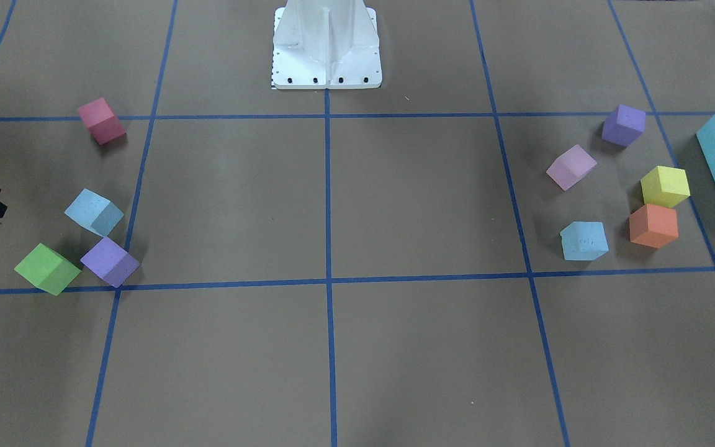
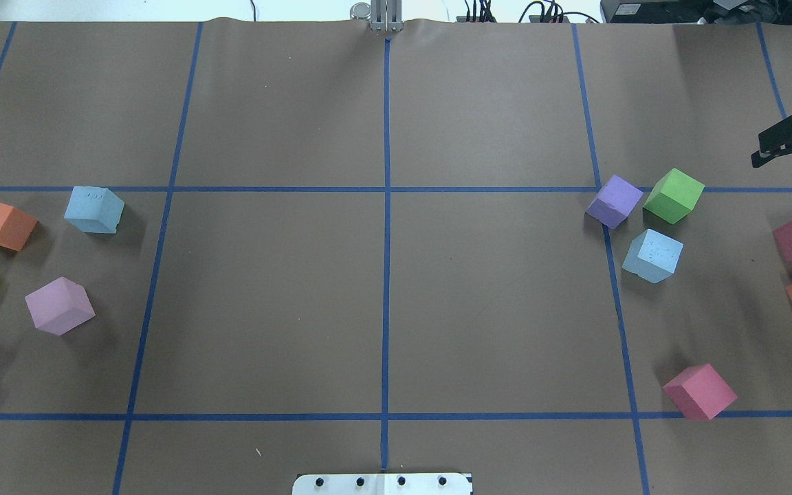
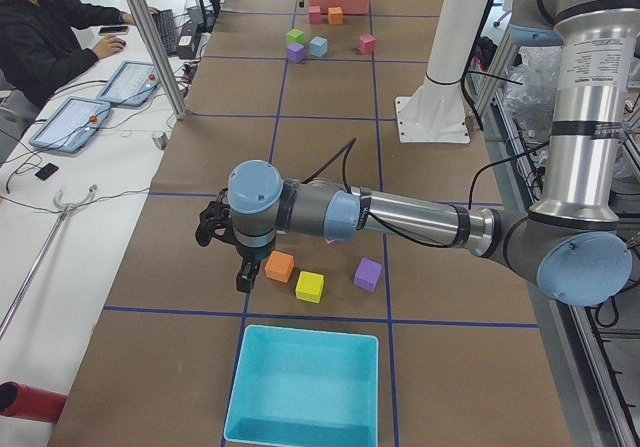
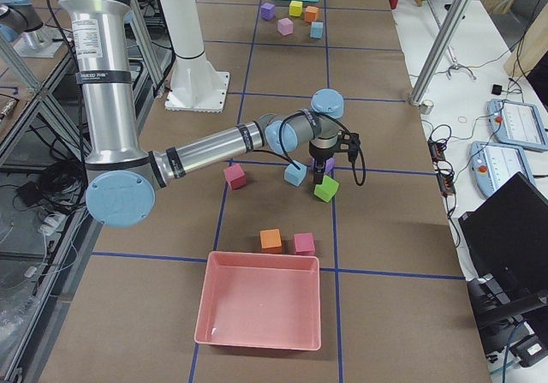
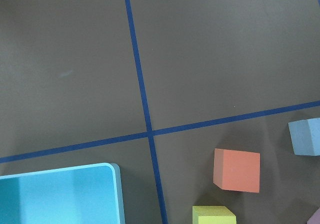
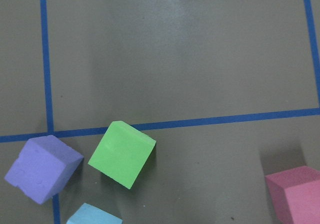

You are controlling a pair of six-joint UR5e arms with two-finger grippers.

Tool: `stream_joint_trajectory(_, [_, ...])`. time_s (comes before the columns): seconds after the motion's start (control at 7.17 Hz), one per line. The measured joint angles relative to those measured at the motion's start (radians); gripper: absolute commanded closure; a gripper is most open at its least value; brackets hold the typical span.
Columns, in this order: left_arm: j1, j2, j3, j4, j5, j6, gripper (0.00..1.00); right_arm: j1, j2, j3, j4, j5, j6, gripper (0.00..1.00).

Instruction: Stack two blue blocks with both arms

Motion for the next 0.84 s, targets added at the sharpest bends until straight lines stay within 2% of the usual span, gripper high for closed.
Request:
stream_joint_trajectory(0.42, [0.002, 0.0, 0.002, 0.0, 0.004, 0.0, 0.0, -0.142, -0.002, 0.002, 0.082, -0.103, 0.144, 0.0])
stream_joint_trajectory(0.84, [0.003, 0.0, 0.003, 0.001, 0.004, 0.0, 0.0, -0.194, -0.006, 0.002, 0.088, -0.135, 0.195, 0.0])
